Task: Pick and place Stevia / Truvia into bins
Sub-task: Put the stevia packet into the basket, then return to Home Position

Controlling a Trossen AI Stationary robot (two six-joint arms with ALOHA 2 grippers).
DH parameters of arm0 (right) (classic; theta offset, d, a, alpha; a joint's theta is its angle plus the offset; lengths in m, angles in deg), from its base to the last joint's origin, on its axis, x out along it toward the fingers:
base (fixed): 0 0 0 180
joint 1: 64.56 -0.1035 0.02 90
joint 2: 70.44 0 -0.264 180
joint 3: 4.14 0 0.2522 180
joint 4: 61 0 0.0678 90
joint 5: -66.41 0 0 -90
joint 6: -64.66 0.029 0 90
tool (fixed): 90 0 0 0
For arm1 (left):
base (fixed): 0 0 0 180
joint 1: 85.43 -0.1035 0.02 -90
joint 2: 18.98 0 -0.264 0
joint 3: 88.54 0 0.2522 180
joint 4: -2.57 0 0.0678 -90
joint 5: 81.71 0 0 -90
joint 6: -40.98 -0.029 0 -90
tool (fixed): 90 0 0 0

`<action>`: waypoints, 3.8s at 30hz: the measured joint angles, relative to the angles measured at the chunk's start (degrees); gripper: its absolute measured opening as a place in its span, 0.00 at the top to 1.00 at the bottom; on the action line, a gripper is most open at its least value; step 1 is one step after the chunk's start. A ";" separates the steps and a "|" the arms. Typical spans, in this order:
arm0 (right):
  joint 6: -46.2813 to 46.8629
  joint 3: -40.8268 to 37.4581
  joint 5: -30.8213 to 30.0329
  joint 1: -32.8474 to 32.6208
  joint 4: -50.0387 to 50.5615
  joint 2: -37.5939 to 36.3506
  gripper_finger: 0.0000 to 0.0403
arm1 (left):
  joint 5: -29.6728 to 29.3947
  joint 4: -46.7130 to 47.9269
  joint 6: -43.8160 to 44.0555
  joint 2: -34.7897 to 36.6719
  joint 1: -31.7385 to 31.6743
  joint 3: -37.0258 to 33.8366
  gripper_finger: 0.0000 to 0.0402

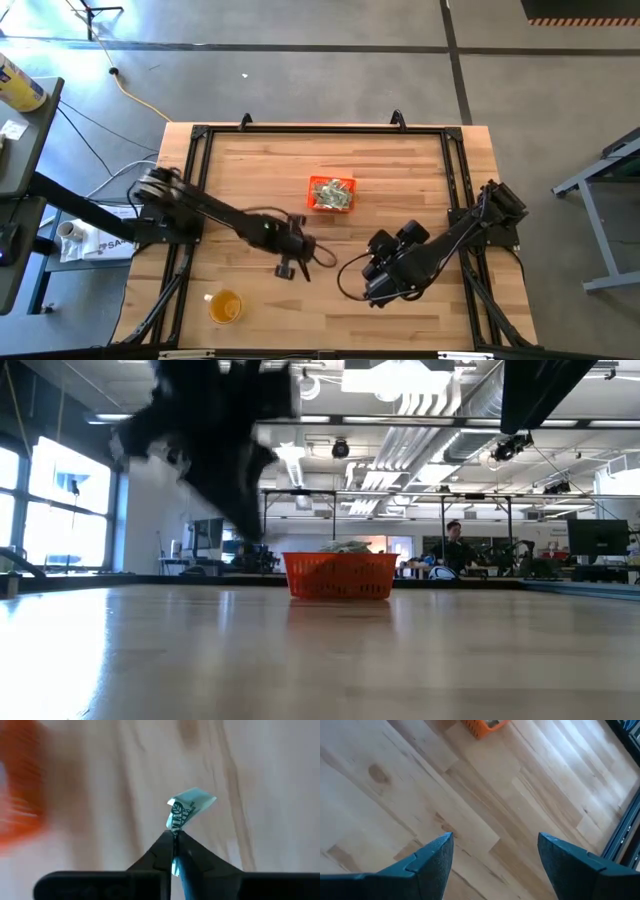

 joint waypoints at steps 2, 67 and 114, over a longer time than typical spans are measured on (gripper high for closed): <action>-0.25 0.00 -0.28 0.20 0.02 0.00 0.31 | -3.22 2.82 -1.10 3.87 -1.21 1.99 0.86; -48.35 -56.44 30.33 26.94 -93.80 -55.85 0.31 | 36.10 -25.37 15.66 61.20 -19.19 -29.29 0.46; -46.64 -93.02 26.24 25.28 -91.45 -76.91 0.31 | 14.92 0.61 26.01 101.25 -19.28 -56.30 0.46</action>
